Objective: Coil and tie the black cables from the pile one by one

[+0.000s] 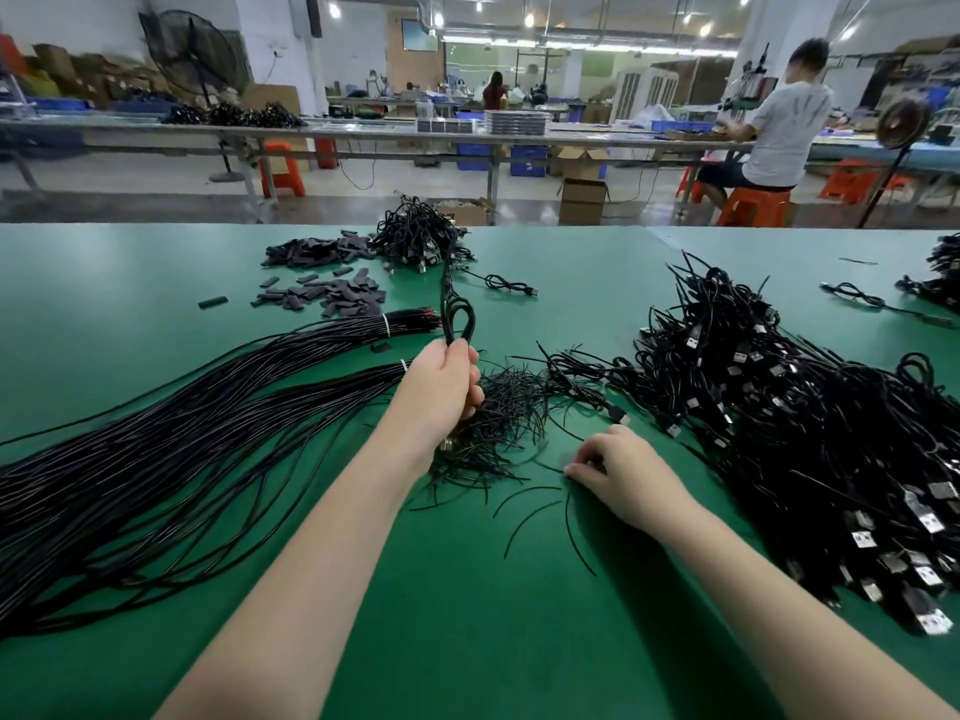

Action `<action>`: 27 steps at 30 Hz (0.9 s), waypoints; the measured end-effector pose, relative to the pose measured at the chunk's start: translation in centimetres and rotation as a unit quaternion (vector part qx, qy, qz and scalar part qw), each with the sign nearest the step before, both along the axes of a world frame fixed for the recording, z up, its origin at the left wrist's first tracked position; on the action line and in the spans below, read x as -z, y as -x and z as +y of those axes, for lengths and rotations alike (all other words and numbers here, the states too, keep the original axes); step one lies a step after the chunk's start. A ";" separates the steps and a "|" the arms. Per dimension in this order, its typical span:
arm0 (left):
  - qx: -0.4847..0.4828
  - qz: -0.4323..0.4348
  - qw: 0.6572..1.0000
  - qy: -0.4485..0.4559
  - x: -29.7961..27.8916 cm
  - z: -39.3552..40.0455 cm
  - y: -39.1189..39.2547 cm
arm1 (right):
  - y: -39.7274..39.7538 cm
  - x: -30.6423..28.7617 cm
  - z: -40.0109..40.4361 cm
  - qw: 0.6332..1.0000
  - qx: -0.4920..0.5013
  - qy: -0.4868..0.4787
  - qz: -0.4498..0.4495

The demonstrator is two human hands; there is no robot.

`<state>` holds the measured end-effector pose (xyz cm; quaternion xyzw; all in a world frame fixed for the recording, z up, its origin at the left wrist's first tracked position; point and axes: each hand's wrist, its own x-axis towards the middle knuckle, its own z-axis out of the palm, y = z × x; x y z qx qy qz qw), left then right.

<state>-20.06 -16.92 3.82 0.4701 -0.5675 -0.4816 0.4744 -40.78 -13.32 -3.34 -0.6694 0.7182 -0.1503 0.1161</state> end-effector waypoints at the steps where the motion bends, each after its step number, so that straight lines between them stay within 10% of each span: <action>1: 0.012 -0.007 1.000 -0.001 -0.3 0.0 -0.3 | -0.1 0.1 -0.1 0.999 -0.015 0.002 0.033; 6: 0.063 -0.054 0.996 0.012 -1.4 0.0 -1.5 | 0.0 -1.5 0.0 0.989 -0.052 0.018 0.140; 16: 0.061 -0.415 0.894 0.158 -1.8 1.3 -1.4 | -5.5 -9.7 0.9 0.955 -0.099 0.227 -0.161; 27: 0.075 -0.515 0.841 0.148 0.5 1.5 0.3 | -5.6 -8.0 -0.1 0.935 -0.092 0.204 -0.277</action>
